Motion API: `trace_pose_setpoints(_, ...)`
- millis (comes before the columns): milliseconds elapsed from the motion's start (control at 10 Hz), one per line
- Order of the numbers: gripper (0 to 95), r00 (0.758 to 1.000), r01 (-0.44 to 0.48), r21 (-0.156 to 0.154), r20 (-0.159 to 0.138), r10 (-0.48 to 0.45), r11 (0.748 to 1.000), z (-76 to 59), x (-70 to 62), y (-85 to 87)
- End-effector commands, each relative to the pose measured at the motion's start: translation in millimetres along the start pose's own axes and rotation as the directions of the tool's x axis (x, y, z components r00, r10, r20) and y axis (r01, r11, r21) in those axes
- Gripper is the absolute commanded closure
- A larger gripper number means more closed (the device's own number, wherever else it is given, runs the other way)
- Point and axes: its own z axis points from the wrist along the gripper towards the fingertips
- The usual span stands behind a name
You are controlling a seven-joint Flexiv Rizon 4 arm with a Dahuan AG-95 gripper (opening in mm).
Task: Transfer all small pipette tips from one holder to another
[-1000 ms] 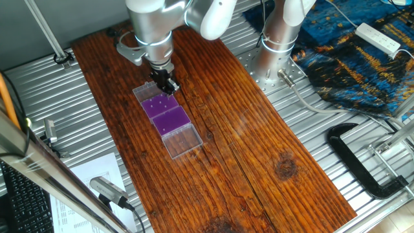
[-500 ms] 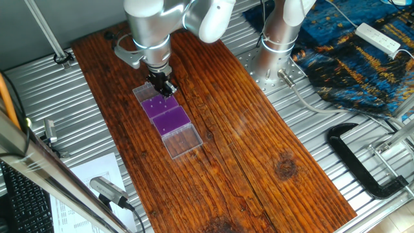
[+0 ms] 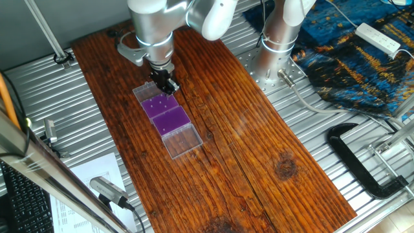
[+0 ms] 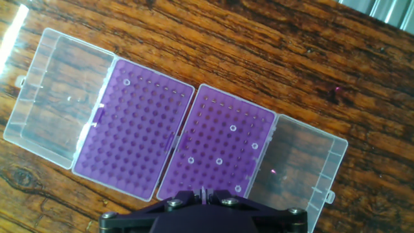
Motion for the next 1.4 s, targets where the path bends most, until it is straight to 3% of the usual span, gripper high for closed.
trace_pose_setpoints(100, 95.0, 1.000, 0.004, 0.000, 0.002, -0.004, 1.000, 0.0, 4.4, 1.2)
trace_pose_setpoints(300, 95.0, 1.000, 0.001, -0.005, -0.008, -0.001, 1.000, -3.3, 5.6, 1.6)
trace_pose_setpoints(1400, 95.0, 1.000, -0.017, -0.003, -0.005, 0.017, 1.000, 5.0, 2.7, 8.9)
